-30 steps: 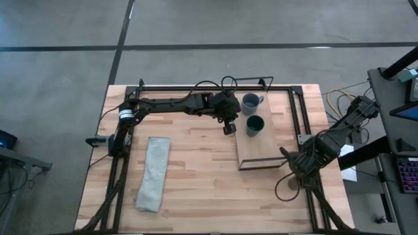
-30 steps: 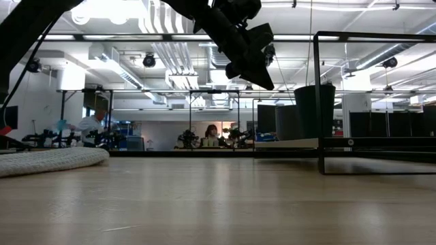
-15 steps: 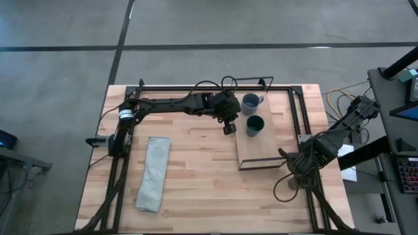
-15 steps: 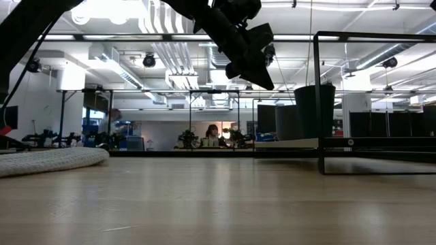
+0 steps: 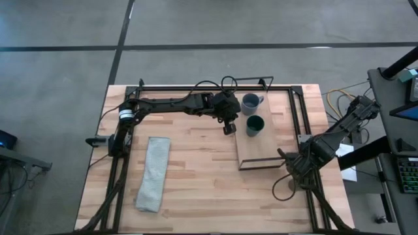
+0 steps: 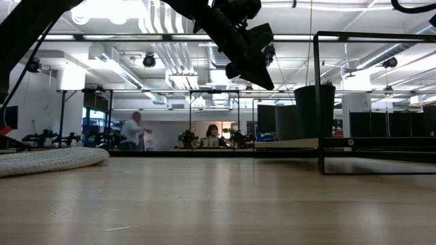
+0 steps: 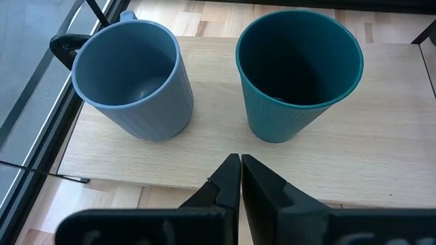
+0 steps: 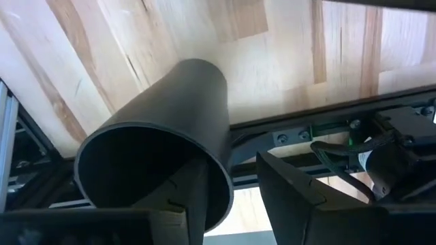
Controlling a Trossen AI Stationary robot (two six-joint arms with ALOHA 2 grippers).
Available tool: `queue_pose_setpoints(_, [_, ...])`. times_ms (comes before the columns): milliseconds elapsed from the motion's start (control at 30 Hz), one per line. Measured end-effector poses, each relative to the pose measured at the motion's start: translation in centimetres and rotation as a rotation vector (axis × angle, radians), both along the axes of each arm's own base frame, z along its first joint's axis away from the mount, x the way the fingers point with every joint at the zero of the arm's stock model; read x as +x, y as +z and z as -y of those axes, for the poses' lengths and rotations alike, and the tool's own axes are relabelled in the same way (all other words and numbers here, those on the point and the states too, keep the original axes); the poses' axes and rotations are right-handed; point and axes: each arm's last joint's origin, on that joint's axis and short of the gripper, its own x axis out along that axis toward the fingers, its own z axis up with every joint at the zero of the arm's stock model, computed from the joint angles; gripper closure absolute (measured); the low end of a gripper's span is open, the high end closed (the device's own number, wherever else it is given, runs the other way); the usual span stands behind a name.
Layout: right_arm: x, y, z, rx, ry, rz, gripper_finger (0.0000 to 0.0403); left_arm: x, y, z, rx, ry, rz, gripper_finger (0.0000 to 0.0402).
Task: Stack small to large cups/mugs on shelf
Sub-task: Put the black cup on the shelf
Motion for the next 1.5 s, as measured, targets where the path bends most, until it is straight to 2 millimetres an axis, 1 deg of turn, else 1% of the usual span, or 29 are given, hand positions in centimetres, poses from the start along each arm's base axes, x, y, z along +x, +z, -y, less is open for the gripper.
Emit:
queue_pose_setpoints(167, [0.0,-0.6,0.1,-0.01,0.007,0.006,0.0286,0.0,0.0,0.0,0.0,0.0,0.0,0.0402])
queue_pose_setpoints(267, [-0.1,-0.9,0.1,-0.019,0.011,0.006,0.0298,0.0,0.0,0.0,0.0,0.0,0.0,0.0402])
queue_pose_setpoints(367, [-0.1,-1.0,0.2,-0.032,0.004,0.02,0.0324,0.0,0.0,0.0,0.0,0.0,0.0,0.0402])
queue_pose_setpoints(500, [-0.2,-0.8,0.3,-0.023,0.0,0.024,0.0381,0.0,0.0,0.0,0.0,0.0,0.0,0.0402])
queue_pose_setpoints(567, [-0.2,-0.5,0.3,-0.011,-0.006,0.023,0.0389,0.0,0.0,0.0,0.0,0.0,0.0,0.0402])
queue_pose_setpoints(700, [-0.2,0.3,0.1,0.023,-0.04,0.011,0.0393,0.0,0.0,0.0,0.0,0.0,0.0,0.0402])
queue_pose_setpoints(833, [-0.3,1.3,0.0,0.062,-0.069,-0.041,0.0393,0.0,0.0,0.0,0.0,-0.001,0.0,0.0402])
queue_pose_setpoints(1000, [-1.2,3.1,0.8,-0.013,-0.119,-0.122,0.0394,0.0,0.0,0.0,0.0,0.0,0.0,0.0402])
queue_pose_setpoints(1167, [-1.4,4.3,1.0,-0.002,-0.166,-0.071,0.0394,0.0,0.0,0.0,0.0,-0.001,0.001,0.0402])
queue_pose_setpoints(1333, [-1.2,4.5,1.1,-0.044,-0.176,-0.017,0.0394,0.0,0.0,0.0,0.001,0.0,0.002,0.0402])
queue_pose_setpoints(1500, [-1.1,3.8,1.2,-0.099,-0.199,-0.013,0.0394,0.0,0.0,0.0,0.0,0.0,0.003,0.0402])
